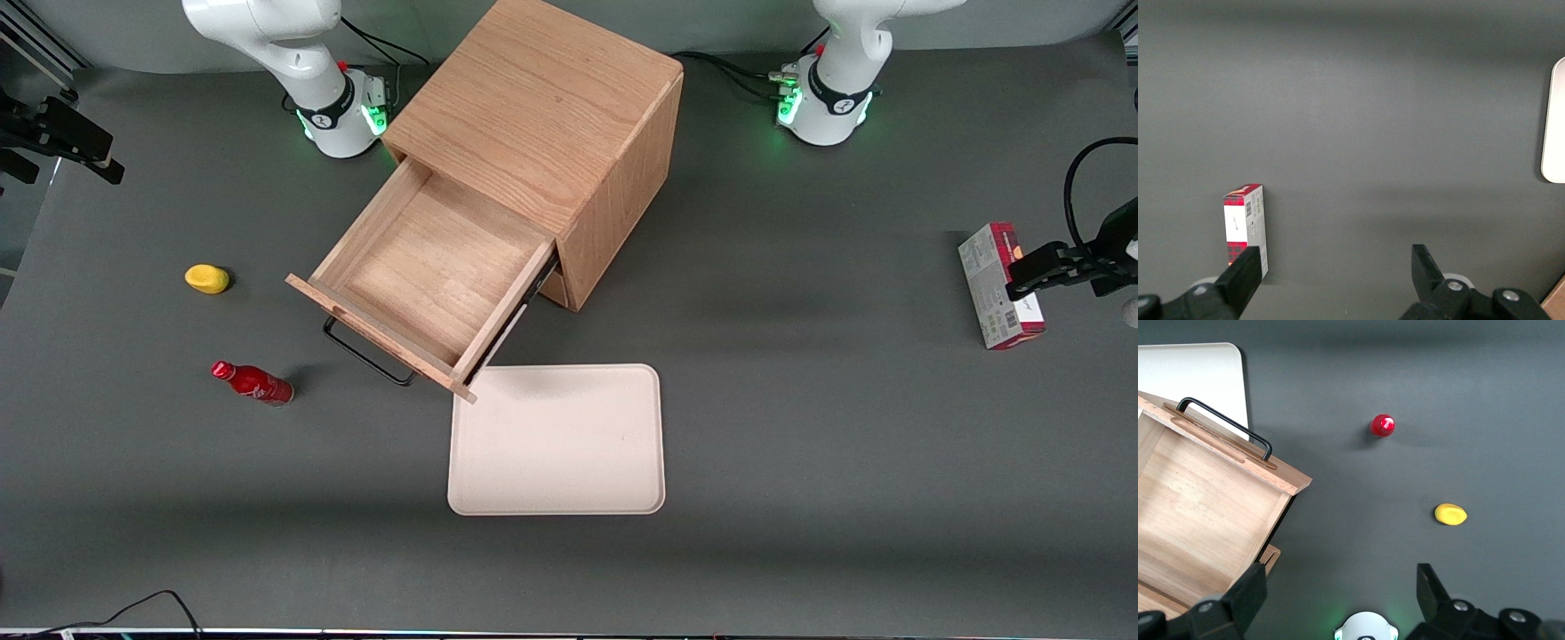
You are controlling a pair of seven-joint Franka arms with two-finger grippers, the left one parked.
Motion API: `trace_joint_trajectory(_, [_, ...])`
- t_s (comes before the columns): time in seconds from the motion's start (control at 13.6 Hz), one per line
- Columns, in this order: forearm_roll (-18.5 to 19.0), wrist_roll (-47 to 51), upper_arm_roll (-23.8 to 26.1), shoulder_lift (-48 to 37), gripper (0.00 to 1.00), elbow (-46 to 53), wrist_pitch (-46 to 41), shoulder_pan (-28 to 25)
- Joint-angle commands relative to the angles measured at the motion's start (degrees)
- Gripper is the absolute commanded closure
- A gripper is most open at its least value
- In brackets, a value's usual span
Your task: Close top drawer
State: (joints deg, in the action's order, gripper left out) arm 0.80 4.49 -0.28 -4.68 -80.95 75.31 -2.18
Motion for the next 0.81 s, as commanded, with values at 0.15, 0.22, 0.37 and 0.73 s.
trace_joint_trajectory(0.15, [-1.06, -1.15, -0.16, 0.37, 0.0, 1.14, -0.96, 0.77])
trace_joint_trajectory(0.22, [-1.06, -1.24, -0.16, 0.46, 0.0, 1.23, -0.96, 0.86])
trace_joint_trajectory(0.37, [-1.06, -1.24, -0.16, 0.46, 0.0, 1.23, -0.96, 0.86])
trace_joint_trajectory(0.73, [-0.97, -1.24, -0.16, 0.29, 0.0, 1.23, -0.96, 0.86])
